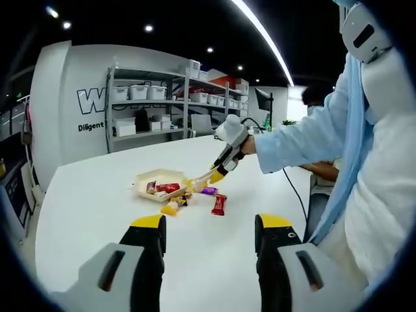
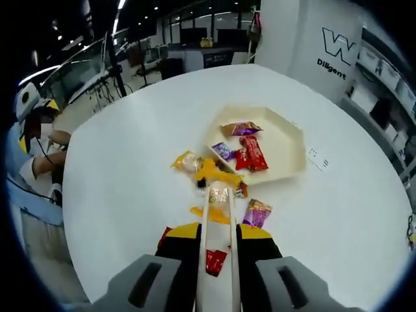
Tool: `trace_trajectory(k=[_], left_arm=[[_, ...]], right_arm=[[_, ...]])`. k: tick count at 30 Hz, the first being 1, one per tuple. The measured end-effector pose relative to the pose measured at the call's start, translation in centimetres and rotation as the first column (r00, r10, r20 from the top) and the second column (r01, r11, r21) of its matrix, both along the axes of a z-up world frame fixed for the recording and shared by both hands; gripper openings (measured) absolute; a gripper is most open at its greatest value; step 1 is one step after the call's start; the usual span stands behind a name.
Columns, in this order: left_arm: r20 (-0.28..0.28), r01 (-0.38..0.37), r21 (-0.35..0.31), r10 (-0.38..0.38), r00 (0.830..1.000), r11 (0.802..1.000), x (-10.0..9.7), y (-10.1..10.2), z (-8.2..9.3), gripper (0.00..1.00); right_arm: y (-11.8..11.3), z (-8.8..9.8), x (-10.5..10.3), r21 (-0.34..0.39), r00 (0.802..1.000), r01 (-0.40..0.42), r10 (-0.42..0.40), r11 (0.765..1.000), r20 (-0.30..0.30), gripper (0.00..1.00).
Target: Place the target food into the container with the food tongs after gripping and lifting it, then release it inside without dropping or visibly crushing the food.
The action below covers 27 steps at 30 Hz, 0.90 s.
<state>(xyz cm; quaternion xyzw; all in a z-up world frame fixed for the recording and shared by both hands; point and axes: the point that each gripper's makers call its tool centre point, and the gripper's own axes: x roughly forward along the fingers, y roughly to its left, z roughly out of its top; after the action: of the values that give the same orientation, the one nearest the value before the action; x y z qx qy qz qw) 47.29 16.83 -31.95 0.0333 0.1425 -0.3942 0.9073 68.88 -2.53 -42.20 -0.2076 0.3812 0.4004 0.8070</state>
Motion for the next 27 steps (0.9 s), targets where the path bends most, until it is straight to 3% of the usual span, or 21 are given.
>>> trace_trajectory(k=[6, 8, 10, 13, 16, 18, 22, 23, 25, 27], left_arm=[[-0.001, -0.014, 0.001, 0.014, 1.0, 1.0, -0.2, 0.4, 0.0, 0.53], [0.0, -0.02, 0.002, 0.02, 1.0, 1.0, -0.2, 0.6, 0.0, 0.53], [0.001, -0.03, 0.001, 0.03, 1.0, 1.0, -0.2, 1.1, 0.1, 0.53], [-0.001, -0.041, 0.003, 0.041, 0.999, 0.999, -0.3, 1.4, 0.1, 0.53], [-0.004, -0.05, 0.004, 0.05, 0.999, 0.999, -0.3, 1.7, 0.0, 0.53], [-0.006, -0.057, 0.007, 0.057, 0.998, 0.998, -0.4, 2.0, -0.1, 0.53], [-0.012, -0.072, 0.009, 0.072, 0.997, 0.997, -0.5, 2.5, -0.3, 0.53], [-0.014, -0.075, 0.01, 0.075, 0.997, 0.997, -0.5, 2.7, -0.3, 0.52], [-0.016, -0.08, 0.012, 0.08, 0.997, 0.997, -0.5, 2.8, -0.3, 0.53], [-0.017, -0.086, 0.011, 0.086, 0.996, 0.996, -0.5, 3.0, -0.3, 0.52]], right_arm=[[1.6, 3.0, 2.4, 0.028, 0.999, 0.0, -0.001, 1.0, 0.051, 0.12], [1.9, 3.2, 2.7, 0.032, 0.998, -0.002, 0.0, 0.999, 0.057, 0.12], [2.3, 3.4, 4.4, 0.035, 0.998, -0.004, 0.002, 0.999, 0.066, 0.12], [2.8, 3.9, 4.2, 0.038, 0.998, -0.006, 0.003, 0.999, 0.069, 0.13], [3.1, 3.7, 4.9, 0.037, 0.997, -0.003, 0.0, 0.999, 0.075, 0.13], [3.1, 3.5, 6.8, 0.034, 0.997, 0.002, -0.004, 0.999, 0.076, 0.13], [3.3, 3.4, 7.1, 0.044, 0.996, 0.021, -0.025, 0.999, 0.09, 0.14], [3.2, 3.1, 7.2, 0.048, 0.998, 0.033, -0.036, 0.998, 0.055, 0.15], [3.1, 3.2, 7.4, 0.05, 0.995, 0.039, -0.043, 0.998, 0.09, 0.15], [3.0, 2.8, 7.5, 0.057, 0.996, 0.044, -0.048, 0.997, 0.068, 0.16]])
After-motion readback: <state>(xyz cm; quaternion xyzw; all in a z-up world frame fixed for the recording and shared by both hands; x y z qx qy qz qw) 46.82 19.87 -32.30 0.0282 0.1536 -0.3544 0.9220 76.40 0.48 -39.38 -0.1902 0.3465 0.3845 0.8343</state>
